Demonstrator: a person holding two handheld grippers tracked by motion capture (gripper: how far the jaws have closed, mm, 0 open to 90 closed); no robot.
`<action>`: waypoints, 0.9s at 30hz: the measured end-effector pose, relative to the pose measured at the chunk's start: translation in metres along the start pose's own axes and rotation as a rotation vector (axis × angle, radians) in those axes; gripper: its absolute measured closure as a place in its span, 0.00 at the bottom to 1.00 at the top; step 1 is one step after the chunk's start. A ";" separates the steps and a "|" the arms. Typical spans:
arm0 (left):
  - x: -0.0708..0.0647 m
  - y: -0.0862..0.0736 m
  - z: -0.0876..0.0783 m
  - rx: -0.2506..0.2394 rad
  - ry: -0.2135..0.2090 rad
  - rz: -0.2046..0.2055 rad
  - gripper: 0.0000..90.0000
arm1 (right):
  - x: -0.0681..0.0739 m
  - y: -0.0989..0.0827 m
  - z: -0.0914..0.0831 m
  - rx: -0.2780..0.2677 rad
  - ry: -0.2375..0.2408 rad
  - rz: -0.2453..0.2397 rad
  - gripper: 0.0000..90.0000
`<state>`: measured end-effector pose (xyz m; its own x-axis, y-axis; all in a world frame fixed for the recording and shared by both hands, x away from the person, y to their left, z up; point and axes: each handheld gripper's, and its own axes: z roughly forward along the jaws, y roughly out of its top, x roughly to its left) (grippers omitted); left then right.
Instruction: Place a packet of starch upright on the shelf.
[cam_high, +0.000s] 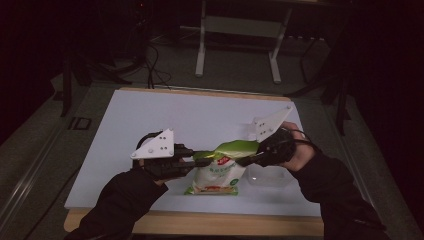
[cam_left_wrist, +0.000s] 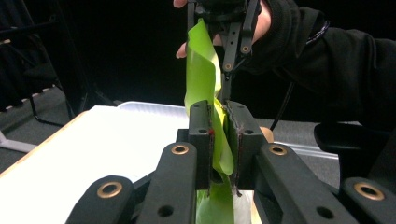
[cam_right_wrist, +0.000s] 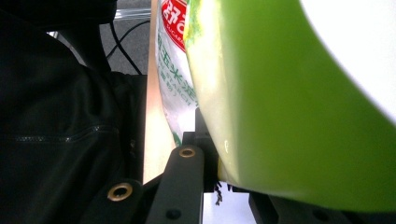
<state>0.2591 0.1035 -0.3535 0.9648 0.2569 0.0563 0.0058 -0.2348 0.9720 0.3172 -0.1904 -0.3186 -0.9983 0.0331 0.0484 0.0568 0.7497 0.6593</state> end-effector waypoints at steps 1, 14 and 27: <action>0.000 -0.001 0.000 -0.005 -0.006 -0.011 0.90 | 0.000 0.001 -0.001 0.002 -0.002 0.003 0.95; 0.009 -0.019 -0.004 -0.058 0.090 -0.107 0.24 | -0.004 -0.001 -0.044 -0.024 -0.113 0.032 0.96; 0.013 -0.047 -0.006 0.001 0.125 -0.212 0.01 | -0.014 -0.028 -0.114 -0.049 -0.252 0.110 0.95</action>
<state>0.2696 0.1235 -0.3968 0.9021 0.4142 -0.1212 0.2050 -0.1640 0.9649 0.3309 -0.2875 -0.2522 -0.9578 0.2804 -0.0630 0.1591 0.7001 0.6961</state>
